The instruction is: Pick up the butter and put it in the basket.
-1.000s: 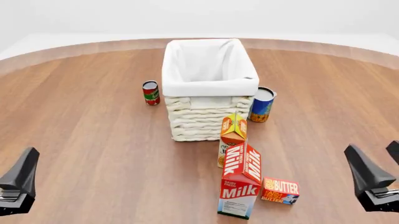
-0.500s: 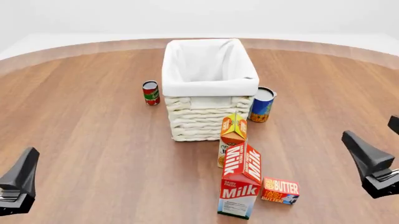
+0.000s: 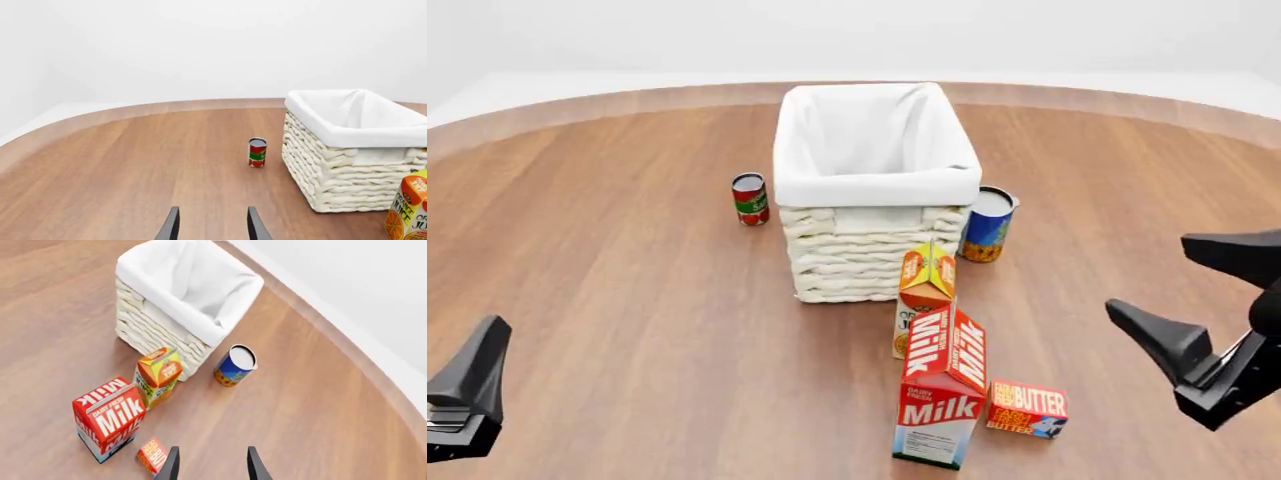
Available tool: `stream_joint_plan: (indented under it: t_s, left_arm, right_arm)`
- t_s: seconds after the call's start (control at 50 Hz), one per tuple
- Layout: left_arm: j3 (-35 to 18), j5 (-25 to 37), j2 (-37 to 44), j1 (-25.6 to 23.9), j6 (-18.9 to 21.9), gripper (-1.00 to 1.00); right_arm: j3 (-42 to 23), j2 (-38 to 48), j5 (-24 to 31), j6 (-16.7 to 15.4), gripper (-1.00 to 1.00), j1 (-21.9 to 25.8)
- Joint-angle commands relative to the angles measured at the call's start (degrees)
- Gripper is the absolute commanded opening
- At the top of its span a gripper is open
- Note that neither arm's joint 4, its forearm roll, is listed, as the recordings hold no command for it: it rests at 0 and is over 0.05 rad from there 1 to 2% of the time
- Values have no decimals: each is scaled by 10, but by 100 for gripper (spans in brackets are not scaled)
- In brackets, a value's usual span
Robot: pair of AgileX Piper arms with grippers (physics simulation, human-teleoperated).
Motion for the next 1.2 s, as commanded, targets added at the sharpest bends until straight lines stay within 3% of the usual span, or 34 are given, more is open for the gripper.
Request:
stream_joint_plan:
  t_s: [0.02,0.14,0.16,0.56,0.88,1.2]
  left_arm:
    - [0,0,0,0,0,100]
    - [0,0,0,0,0,100]
    - [0,0,0,0,0,100]
    - [0,0,0,0,0,100]
    - [0,0,0,0,0,100]
    - [0,0,0,0,0,100]
  right_arm:
    - [-33,56,51,-42,100,29]
    - [-44,78,86,-42,100,51]
    - [-39,87,91,-59,100,51]
    - [-70,163,127,-133,100,21]
    - [-84,136,234,-182,100,33]
    - [-69,119,291,-229,100,42]
